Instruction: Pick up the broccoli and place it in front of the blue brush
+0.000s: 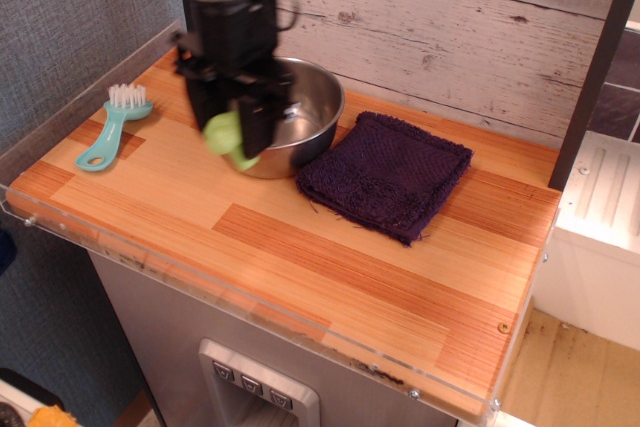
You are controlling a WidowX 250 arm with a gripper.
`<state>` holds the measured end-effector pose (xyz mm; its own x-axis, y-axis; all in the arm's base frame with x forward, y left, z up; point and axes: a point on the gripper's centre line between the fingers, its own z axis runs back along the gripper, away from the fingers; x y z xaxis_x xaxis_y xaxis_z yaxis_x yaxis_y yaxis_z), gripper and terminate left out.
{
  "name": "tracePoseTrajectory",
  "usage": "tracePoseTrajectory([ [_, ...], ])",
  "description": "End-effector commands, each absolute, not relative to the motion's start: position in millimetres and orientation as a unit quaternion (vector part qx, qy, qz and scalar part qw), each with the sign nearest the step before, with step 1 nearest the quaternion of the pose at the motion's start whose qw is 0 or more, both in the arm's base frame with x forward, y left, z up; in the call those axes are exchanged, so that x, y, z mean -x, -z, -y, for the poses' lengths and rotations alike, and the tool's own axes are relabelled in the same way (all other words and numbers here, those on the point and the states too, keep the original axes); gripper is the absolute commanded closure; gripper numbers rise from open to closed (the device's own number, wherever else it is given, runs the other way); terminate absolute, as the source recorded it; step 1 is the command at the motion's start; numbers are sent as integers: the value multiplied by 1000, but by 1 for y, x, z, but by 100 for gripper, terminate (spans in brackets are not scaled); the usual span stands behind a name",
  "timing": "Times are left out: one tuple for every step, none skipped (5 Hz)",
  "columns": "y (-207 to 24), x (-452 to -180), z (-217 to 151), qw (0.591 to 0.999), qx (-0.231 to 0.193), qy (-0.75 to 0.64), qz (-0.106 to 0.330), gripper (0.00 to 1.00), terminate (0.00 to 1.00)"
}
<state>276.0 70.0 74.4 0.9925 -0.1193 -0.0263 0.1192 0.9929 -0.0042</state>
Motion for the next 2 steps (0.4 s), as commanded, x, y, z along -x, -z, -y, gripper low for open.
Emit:
tracePoseTrajectory([
  [-93,-245,-120,998,-35,39,-17,100,0],
  [-78,-243,-125,995,-60,74,-13,100,0],
])
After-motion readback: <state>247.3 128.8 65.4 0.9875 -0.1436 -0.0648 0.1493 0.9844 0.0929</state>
